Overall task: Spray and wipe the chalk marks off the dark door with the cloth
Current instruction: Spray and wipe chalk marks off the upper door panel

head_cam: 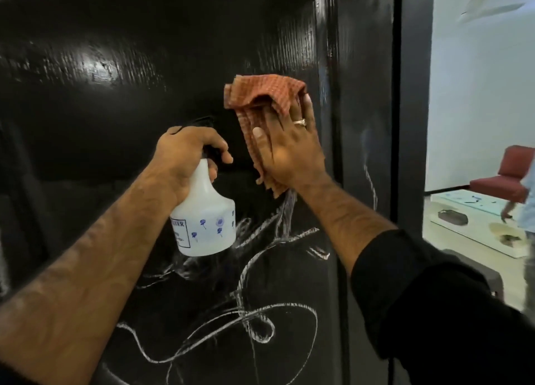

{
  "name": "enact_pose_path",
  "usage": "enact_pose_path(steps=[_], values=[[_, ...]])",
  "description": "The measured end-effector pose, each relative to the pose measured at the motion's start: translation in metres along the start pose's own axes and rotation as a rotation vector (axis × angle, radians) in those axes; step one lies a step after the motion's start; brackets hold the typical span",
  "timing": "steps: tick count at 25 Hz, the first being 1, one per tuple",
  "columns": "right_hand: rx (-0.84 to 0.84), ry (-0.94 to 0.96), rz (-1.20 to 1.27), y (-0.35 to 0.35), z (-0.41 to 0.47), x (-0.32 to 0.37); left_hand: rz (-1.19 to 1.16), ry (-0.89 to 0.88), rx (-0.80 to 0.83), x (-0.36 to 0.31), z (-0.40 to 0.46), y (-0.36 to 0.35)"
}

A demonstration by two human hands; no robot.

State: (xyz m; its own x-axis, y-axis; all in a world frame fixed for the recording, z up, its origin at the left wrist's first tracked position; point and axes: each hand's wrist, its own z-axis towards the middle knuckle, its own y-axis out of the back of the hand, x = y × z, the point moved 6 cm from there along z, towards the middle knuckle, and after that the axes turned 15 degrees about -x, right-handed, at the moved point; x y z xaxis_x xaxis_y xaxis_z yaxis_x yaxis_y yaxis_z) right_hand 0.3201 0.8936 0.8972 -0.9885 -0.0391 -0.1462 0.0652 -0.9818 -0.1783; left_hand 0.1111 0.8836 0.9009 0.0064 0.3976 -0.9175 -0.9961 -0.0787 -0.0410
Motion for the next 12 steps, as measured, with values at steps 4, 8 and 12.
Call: enact_pose_path(steps=[4,8,12], values=[[-0.026,-0.179,-0.147,0.014,-0.009,-0.085,-0.005,-0.003,0.028,0.006,0.001,-0.013],[-0.032,-0.179,-0.222,0.015,0.011,-0.095,-0.015,-0.022,0.040,0.006,0.012,-0.016],[0.005,-0.227,-0.211,0.006,-0.006,-0.089,-0.022,-0.036,0.101,0.007,0.016,-0.044]])
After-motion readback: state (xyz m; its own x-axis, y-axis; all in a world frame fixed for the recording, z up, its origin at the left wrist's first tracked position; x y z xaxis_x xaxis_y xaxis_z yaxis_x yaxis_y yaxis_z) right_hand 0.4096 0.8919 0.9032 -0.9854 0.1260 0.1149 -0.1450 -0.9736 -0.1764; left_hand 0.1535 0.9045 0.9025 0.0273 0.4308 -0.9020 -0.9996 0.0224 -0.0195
